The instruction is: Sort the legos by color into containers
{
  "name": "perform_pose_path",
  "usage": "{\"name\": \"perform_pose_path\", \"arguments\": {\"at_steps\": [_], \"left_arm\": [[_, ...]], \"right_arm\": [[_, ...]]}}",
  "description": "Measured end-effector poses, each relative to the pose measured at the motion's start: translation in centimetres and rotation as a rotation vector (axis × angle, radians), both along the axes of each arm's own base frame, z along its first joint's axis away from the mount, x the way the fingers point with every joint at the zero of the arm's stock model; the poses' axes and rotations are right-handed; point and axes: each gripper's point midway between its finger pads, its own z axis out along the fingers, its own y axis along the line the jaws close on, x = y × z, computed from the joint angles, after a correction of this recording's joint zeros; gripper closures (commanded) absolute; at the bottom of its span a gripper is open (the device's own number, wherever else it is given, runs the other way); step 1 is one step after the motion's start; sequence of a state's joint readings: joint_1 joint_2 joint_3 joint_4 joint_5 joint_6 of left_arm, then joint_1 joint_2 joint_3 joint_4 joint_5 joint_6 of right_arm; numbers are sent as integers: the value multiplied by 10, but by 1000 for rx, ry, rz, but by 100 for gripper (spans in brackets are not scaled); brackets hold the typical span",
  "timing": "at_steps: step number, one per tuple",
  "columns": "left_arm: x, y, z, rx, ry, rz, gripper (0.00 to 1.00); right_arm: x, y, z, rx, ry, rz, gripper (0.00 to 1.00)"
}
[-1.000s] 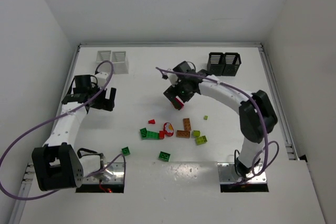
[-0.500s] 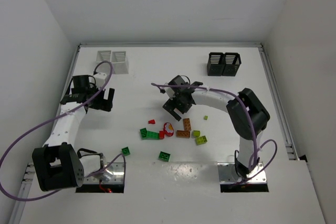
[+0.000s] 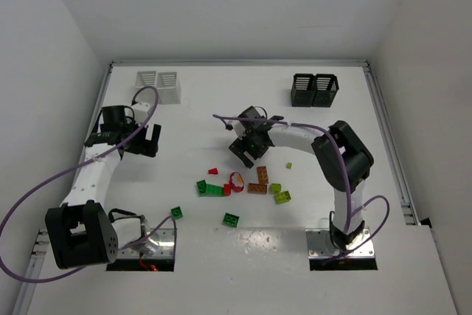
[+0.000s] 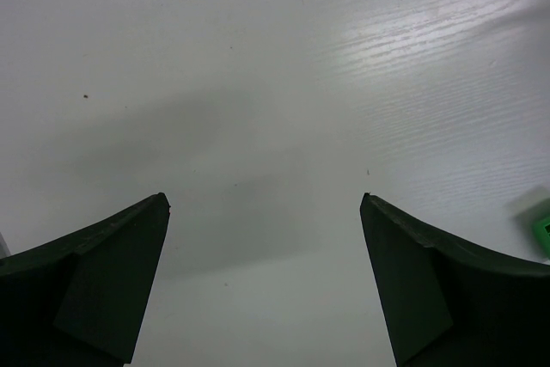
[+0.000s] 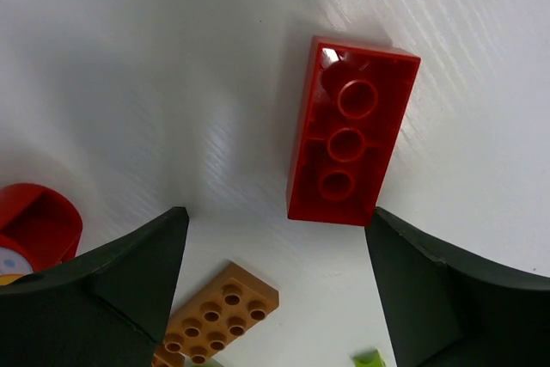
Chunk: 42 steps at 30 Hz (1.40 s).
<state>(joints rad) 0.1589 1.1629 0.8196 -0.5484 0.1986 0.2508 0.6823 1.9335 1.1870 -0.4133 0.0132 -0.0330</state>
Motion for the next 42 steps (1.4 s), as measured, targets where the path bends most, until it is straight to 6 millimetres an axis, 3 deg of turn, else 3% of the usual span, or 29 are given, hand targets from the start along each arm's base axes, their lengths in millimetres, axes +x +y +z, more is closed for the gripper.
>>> {"name": "perform_pose_path", "arguments": {"at_steps": [8, 15, 19, 25, 30, 33, 34, 38, 42], "left_arm": [[-1, 0, -1, -1, 5, 0, 0], [-1, 0, -3, -2, 13, 0, 0], [-1, 0, -4, -3, 21, -1, 0], [-2, 0, -7, -4, 32, -1, 0], [-1, 0, -5, -3, 27, -2, 0], [0, 0, -4, -2, 26, -2, 0], [1, 0, -4, -3, 27, -2, 0], [1, -1, -6, -9, 37, -6, 0], [1, -3, -8, -21, 41, -14, 0]], "right_arm": [[3, 9, -4, 41, 20, 2, 42], [12, 9, -4, 61, 13, -20, 39], [27, 8, -4, 72, 2, -58, 38], [39, 6, -3, 86, -3, -97, 42], [45, 5, -3, 94, -7, -117, 59], [47, 4, -3, 100, -5, -119, 73], [47, 3, -3, 101, -7, -119, 82], [44, -2, -2, 98, 1, -122, 91], [28, -27, 11, 40, 26, -126, 96]]}}
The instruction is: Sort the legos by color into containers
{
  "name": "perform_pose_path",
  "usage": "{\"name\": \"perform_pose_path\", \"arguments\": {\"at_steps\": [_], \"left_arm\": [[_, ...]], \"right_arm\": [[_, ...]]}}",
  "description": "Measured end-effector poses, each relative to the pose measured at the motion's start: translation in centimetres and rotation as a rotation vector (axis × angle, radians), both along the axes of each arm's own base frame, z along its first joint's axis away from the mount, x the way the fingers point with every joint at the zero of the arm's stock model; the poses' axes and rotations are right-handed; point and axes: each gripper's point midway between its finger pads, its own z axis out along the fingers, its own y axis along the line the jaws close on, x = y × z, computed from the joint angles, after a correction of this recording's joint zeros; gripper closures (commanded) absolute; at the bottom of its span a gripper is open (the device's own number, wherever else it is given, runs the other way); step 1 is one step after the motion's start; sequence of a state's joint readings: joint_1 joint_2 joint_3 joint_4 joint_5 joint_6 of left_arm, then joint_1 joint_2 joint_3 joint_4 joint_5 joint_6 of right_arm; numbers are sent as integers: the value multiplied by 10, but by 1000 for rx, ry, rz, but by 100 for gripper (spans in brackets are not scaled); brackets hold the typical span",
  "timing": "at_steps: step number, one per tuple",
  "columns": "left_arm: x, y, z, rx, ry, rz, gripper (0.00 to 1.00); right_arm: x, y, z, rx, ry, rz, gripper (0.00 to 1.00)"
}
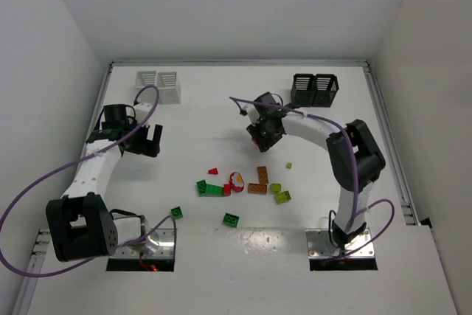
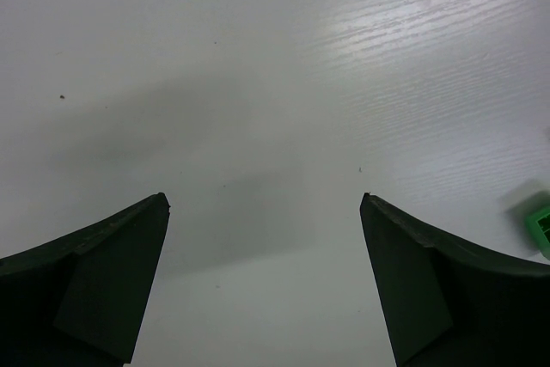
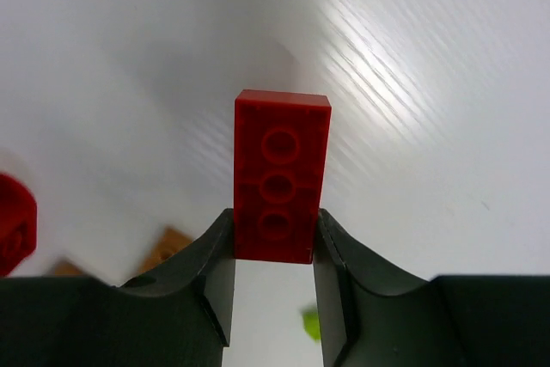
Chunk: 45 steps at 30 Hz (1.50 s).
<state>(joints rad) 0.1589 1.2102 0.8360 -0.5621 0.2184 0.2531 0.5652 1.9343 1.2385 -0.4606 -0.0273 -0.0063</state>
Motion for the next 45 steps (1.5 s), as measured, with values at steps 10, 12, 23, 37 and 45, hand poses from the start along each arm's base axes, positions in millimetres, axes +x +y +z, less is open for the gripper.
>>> {"name": "perform_pose_path", "arguments": {"at_steps": [10, 12, 23, 37, 45], "left_arm": [[4, -9, 5, -42, -15, -32, 0], [5, -10, 7, -45, -20, -34, 0], [6, -12, 8, -57, -27, -44, 0], [6, -10, 12, -62, -38, -36, 0], [5, -10, 11, -64, -37, -32, 0]], "right_arm": [[37, -81, 117, -107, -136, -89, 98], [46, -102, 132, -136, -148, -125, 98], [154, -247, 163, -199, -143, -457, 98], [162, -270, 118, -202, -22, -477, 96], [170, -269, 107, -192, -18, -485, 94]]}}
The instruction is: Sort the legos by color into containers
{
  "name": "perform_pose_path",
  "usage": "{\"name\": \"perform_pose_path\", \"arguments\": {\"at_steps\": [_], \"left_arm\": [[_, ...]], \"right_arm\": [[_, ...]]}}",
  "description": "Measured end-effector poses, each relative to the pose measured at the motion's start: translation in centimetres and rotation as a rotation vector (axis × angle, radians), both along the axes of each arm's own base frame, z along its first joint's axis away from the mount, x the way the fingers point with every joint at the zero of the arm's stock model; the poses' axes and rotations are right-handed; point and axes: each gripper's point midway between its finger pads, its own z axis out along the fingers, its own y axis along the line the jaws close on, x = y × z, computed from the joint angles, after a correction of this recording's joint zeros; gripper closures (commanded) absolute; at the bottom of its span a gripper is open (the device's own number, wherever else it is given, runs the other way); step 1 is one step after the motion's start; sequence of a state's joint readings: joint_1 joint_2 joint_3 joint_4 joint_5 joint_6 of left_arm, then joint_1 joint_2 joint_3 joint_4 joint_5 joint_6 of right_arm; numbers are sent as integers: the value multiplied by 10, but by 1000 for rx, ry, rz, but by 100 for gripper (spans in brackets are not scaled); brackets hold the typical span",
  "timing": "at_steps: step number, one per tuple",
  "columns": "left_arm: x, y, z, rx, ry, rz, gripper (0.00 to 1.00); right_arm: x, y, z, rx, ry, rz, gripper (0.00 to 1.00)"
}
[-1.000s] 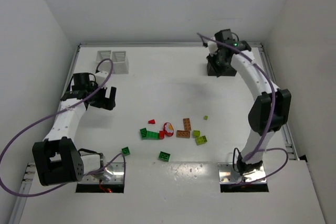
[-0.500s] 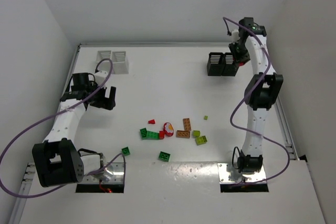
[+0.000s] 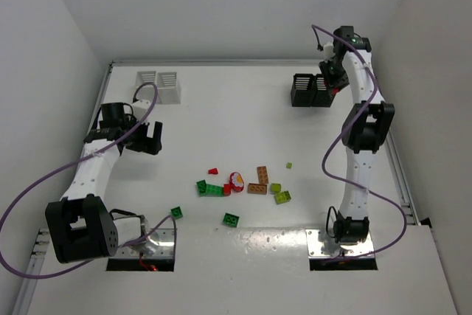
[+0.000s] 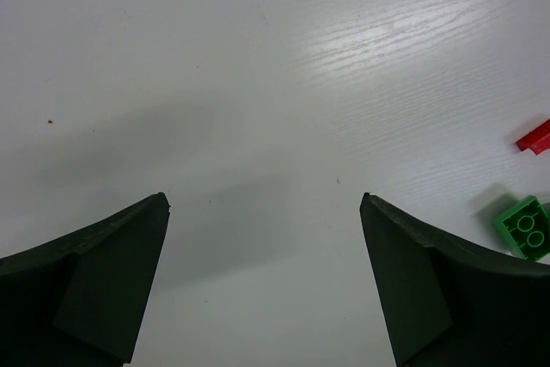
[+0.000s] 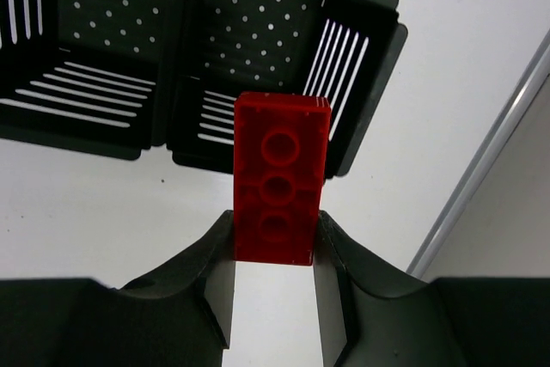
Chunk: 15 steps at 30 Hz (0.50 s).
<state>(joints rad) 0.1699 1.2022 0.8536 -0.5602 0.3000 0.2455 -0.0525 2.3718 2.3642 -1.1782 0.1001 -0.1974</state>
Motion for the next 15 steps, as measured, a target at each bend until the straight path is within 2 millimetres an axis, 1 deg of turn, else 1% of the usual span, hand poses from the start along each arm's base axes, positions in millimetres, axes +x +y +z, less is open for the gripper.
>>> {"name": "perform_pose_path", "arguments": {"at_steps": [4, 11, 13, 14, 15], "left_arm": [[0, 0, 0, -2, 1, 3, 0], [-1, 0, -3, -3, 5, 3, 0], [-1, 0, -3, -2, 3, 3, 0], [-1, 0, -3, -2, 3, 3, 0], [-1, 0, -3, -2, 2, 3, 0]], "right_arm": [[8, 2, -4, 12, -20, -7, 94], [21, 4, 1, 26, -68, -12, 93], [23, 3, 1, 27, -74, -15, 90], [24, 3, 0, 27, -74, -16, 85], [25, 3, 0, 26, -76, -17, 83]]}}
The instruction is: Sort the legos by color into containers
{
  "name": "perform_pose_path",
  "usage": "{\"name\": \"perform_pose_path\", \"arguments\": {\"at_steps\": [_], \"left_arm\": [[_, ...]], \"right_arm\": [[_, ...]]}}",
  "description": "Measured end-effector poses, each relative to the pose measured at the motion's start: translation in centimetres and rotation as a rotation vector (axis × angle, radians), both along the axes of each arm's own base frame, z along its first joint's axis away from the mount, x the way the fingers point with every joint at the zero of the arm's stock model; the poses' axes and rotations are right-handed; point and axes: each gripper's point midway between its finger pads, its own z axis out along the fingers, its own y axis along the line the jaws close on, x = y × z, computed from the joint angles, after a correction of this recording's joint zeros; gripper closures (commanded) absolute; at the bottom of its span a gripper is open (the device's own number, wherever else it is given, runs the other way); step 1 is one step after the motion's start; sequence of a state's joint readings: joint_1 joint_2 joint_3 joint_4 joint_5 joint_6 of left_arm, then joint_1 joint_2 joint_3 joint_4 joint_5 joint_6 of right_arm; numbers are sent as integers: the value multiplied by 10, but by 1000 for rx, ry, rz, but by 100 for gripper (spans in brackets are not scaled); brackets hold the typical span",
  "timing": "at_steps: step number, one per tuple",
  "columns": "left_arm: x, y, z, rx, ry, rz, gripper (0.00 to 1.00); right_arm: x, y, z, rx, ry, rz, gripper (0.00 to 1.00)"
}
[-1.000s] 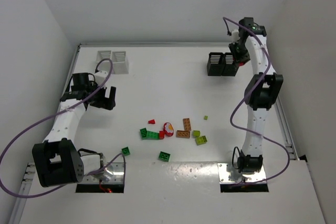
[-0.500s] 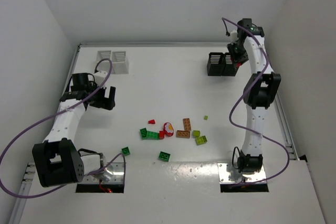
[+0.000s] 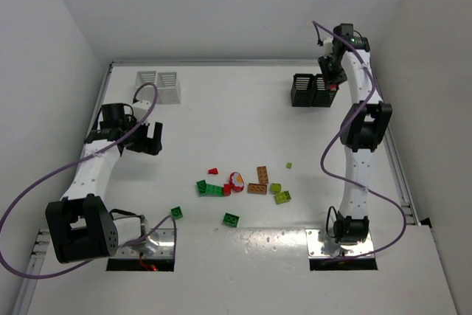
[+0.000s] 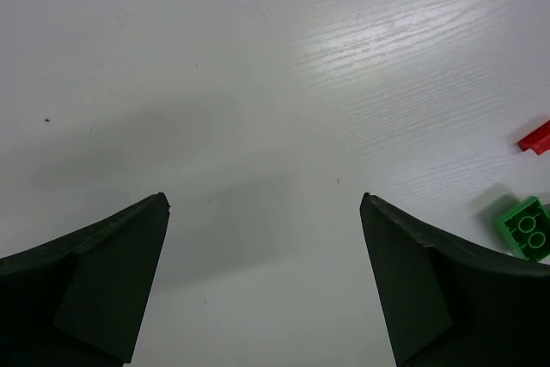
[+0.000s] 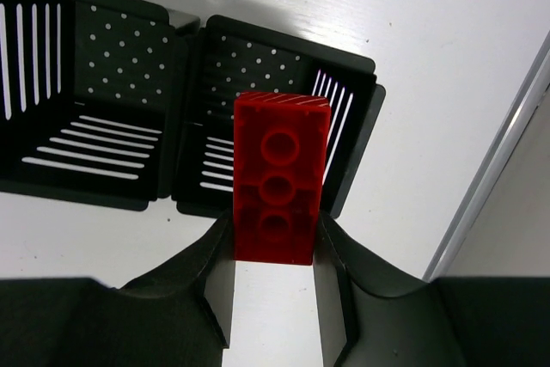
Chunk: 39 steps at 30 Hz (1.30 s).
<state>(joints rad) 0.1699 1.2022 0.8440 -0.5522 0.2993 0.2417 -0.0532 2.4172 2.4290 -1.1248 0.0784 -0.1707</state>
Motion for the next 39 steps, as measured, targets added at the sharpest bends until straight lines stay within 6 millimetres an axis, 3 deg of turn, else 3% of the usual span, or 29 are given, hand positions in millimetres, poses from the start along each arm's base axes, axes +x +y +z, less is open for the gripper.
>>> {"name": "perform_pose_path", "arguments": {"at_steps": [5, 6, 10, 18, 23, 27, 31, 34, 39], "left_arm": [[0, 1, 0, 3, 1, 3, 0], [0, 1, 0, 4, 1, 3, 0], [0, 1, 0, 4, 1, 3, 0], [0, 0, 3, 4, -11, 1, 0], [-3, -10, 29, 5, -113, -91, 0], [-17, -29, 49, 25, -186, -243, 4], [-40, -64, 41, 56, -143, -477, 8], [-60, -90, 31, 89, -105, -660, 10], [-94, -120, 8, 186, -86, -1017, 12]], "right_arm": [[5, -1, -7, -1, -5, -17, 63], [7, -1, -8, 0, -8, -21, 55], [7, -2, -10, 0, -9, -38, 45], [11, 1, -3, 19, -46, -41, 42], [4, 13, 38, 74, -115, -14, 46], [-31, 28, 79, 134, -153, 27, 47], [-86, 45, 102, 204, -149, 78, 47], [-119, 56, 98, 251, -117, 112, 49], [-155, 69, 65, 316, -4, 136, 50]]}}
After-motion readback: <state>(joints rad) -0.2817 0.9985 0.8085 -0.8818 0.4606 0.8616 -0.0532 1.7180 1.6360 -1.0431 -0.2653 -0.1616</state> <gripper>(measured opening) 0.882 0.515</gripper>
